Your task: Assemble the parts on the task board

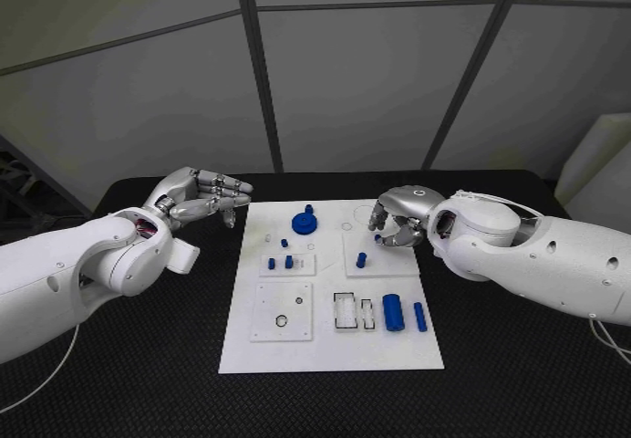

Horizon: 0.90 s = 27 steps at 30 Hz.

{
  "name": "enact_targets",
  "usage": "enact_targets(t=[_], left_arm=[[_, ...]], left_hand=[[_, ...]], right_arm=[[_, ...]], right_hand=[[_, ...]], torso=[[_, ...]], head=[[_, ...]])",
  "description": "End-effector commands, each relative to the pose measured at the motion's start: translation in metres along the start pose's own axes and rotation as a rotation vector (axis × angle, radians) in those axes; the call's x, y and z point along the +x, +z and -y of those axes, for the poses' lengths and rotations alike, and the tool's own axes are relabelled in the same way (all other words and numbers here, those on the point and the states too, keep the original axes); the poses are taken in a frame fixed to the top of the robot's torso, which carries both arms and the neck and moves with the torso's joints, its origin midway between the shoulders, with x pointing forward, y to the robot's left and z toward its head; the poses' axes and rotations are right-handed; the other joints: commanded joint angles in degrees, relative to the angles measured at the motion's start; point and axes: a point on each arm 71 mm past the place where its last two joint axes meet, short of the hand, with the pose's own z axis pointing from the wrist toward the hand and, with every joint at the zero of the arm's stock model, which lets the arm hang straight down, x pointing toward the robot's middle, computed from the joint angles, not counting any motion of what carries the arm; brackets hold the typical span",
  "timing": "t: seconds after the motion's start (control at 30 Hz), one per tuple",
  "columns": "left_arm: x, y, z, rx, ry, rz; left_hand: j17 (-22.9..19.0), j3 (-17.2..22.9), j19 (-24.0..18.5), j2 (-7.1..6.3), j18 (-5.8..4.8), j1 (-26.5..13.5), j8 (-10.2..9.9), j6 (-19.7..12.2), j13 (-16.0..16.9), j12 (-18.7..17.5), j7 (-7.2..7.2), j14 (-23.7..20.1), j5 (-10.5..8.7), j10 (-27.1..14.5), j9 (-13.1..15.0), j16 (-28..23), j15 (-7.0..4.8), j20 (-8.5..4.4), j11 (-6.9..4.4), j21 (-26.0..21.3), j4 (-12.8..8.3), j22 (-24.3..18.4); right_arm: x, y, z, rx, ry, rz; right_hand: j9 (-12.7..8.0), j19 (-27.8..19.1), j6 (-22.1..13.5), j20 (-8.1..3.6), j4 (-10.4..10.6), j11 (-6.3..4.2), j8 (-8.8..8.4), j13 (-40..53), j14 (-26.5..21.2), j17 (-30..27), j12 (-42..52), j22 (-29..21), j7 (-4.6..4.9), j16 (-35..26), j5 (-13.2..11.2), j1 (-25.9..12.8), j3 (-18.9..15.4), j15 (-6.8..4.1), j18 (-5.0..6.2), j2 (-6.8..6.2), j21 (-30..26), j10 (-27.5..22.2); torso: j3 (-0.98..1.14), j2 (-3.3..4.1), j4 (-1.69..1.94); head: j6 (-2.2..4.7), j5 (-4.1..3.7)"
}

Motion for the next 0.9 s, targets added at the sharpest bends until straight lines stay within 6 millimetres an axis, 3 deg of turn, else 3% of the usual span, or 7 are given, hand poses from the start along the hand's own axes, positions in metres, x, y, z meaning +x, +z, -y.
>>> enact_targets(t=[0.03,0.3,0.47,0.9], left_arm=[[0.0009,-0.0005,0.0036,0.039,-0.094,-0.014],[0.0003,-0.0012,0.0036,0.041,-0.100,-0.013],[0.0001,-0.0013,0.0034,0.039,-0.107,-0.010],[0.0001,-0.0009,0.0029,0.032,-0.110,-0.006]], left_hand=[[-0.1,-0.2,-0.5,0.78,1.04,0.0,-0.3,0.3,0.1,-0.2,0.22,-0.4,0.28,-0.4,0.0,-0.4,-0.08,0.03,0.02,-0.2,-0.1,0.0],[-0.2,-0.3,-0.5,0.85,1.04,0.0,-0.3,0.4,0.1,-0.2,0.21,-0.5,0.27,-0.4,0.0,-0.6,-0.06,0.05,0.02,-0.4,-0.2,-0.1],[-0.2,-0.3,-0.5,0.93,1.04,0.0,-0.3,0.4,0.1,-0.1,0.21,-0.5,0.28,-0.4,0.0,-0.6,-0.06,0.06,0.02,-0.5,-0.2,-0.2],[-0.5,-0.8,-0.5,1.04,1.02,-0.6,-0.9,-0.2,0.2,-0.3,0.43,-0.4,0.29,-0.8,-0.2,-1.2,0.09,0.18,0.21,-1.1,-0.1,-0.6]], right_arm=[[0.0024,-0.0003,0.0001,0.010,-0.049,-0.032],[0.0065,0.0010,0.0005,0.015,-0.049,-0.044],[0.0081,0.0029,-0.0007,0.008,-0.042,-0.041],[0.0118,0.0068,-0.0008,0.011,-0.032,-0.071]], right_hand=[[-0.1,2.0,-0.3,0.38,-0.1,0.27,-0.27,-0.1,0.8,0.1,-0.3,8.4,-0.02,0.4,-0.2,0.0,-0.4,0.47,0.62,-0.34,-0.2,0.0],[-0.1,2.1,0.0,0.39,-0.3,0.20,-0.04,-0.8,0.9,0.2,-0.3,8.5,-0.14,0.6,0.2,0.2,0.0,0.41,0.61,0.38,-0.2,0.4],[-0.1,2.6,0.8,0.07,-0.7,-0.31,0.19,-1.8,1.1,0.3,-0.1,9.3,-0.54,1.2,2.8,0.8,1.6,-0.03,0.37,1.86,0.7,2.4],[0.5,3.4,3.7,-0.65,-3.0,-1.25,1.04,-3.6,1.3,0.3,0.0,10.6,-1.43,1.9,3.1,1.8,4.4,-0.82,0.02,4.98,1.9,5.4]], torso=[[0.01,0.04,-0.08],[0.02,0.01,0.01],[0.03,0.01,-0.02],[0.01,0.00,0.00]], head=[[-0.13,-0.08],[-0.23,-0.13],[-0.30,0.03],[-0.65,0.30]])
